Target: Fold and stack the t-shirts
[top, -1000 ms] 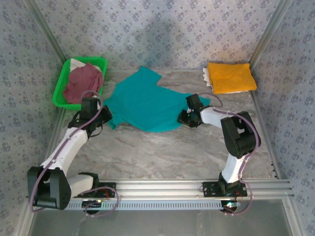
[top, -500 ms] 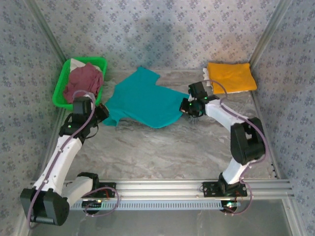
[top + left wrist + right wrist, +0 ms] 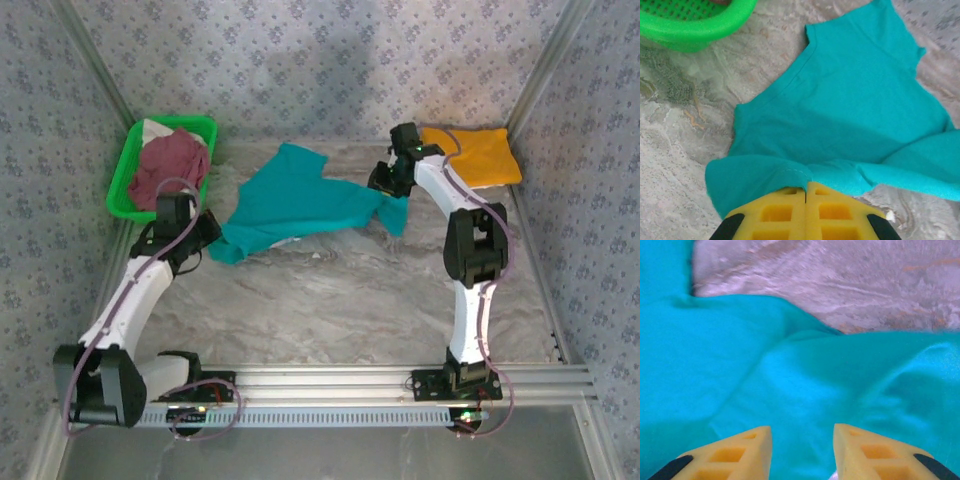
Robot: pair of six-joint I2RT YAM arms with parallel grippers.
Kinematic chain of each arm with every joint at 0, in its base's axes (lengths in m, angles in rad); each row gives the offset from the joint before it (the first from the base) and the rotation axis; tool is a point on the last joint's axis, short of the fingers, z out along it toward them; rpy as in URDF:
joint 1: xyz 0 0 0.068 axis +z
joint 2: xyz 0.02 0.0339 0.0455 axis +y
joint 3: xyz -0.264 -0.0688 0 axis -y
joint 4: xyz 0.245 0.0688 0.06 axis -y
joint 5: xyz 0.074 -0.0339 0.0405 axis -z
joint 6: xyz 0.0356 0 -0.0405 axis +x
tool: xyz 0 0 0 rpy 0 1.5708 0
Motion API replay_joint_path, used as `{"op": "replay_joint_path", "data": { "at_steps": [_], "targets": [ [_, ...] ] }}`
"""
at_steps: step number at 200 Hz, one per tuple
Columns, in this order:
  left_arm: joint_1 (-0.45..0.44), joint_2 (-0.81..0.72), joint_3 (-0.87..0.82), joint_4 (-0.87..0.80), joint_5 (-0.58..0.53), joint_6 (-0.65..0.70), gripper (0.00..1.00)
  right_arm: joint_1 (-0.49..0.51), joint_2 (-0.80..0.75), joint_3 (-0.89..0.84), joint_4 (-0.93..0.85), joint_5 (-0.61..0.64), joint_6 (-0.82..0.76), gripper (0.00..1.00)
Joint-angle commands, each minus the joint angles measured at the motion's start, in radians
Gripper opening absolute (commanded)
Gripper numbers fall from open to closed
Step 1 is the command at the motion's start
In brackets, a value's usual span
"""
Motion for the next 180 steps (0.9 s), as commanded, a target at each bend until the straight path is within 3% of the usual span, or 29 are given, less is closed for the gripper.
{"op": "replay_joint_path", "data": {
  "at_steps": [1,33,53,77,116,180],
  "targets": [
    [0.005,0.0,0.03,0.048,-0.003,0.03,0.0,0.003,-0.045,-0.019,-0.049,-0.011,-0.037,0.41],
    [0.005,-0.003,0.007,0.045,-0.009,0.036,0.0,0.018,-0.234,-0.329,0.117,-0.077,-0.005,0.42],
    [0.005,0.002,-0.004,0.036,-0.005,0.041,0.0,0.033,-0.385,-0.582,0.325,-0.112,0.034,0.43],
    [0.005,0.008,-0.022,0.047,-0.005,0.041,0.0,0.047,-0.455,-0.793,0.529,-0.137,0.022,0.43],
    [0.005,0.034,-0.014,0.053,0.009,0.041,0.0,0.063,-0.343,-0.799,0.672,-0.185,-0.027,0.39],
    [0.005,0.023,-0.034,0.066,0.011,0.038,0.0,0.074,-0.207,-0.753,0.847,-0.116,-0.052,0.34]
  ]
}}
